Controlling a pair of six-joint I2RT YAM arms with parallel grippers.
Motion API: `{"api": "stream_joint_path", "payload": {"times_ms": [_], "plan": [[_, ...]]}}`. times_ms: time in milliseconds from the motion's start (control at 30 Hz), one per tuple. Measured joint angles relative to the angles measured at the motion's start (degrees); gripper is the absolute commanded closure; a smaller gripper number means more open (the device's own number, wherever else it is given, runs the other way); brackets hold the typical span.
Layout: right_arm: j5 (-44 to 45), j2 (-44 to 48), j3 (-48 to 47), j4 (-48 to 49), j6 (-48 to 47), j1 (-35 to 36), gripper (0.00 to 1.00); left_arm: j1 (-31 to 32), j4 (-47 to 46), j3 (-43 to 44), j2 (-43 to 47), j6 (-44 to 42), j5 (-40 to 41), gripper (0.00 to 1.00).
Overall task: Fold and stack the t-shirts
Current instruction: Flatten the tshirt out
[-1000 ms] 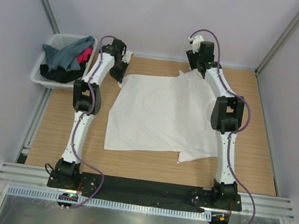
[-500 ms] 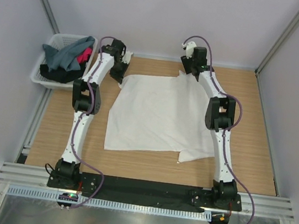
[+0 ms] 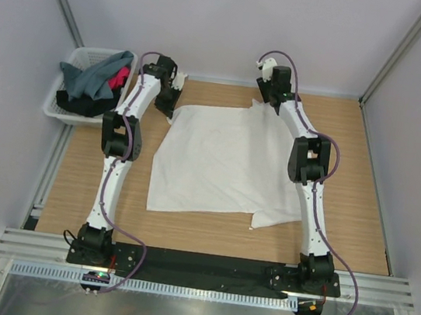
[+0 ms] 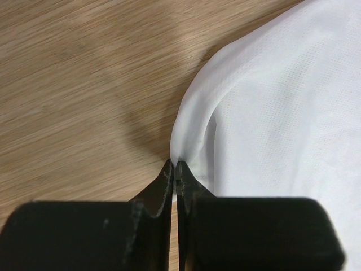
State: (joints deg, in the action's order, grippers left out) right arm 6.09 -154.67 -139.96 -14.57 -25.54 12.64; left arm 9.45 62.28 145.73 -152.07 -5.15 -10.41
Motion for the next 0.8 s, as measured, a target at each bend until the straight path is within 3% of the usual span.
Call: {"api": "stream_joint_path", "payload": {"times_ms": [800], "plan": [[0.1,-1.3,-0.6,0.7,0.0,-0.9,0.54,0.1,0.3,-1.2,0.7,0.0,-0.2,0.96]]}}
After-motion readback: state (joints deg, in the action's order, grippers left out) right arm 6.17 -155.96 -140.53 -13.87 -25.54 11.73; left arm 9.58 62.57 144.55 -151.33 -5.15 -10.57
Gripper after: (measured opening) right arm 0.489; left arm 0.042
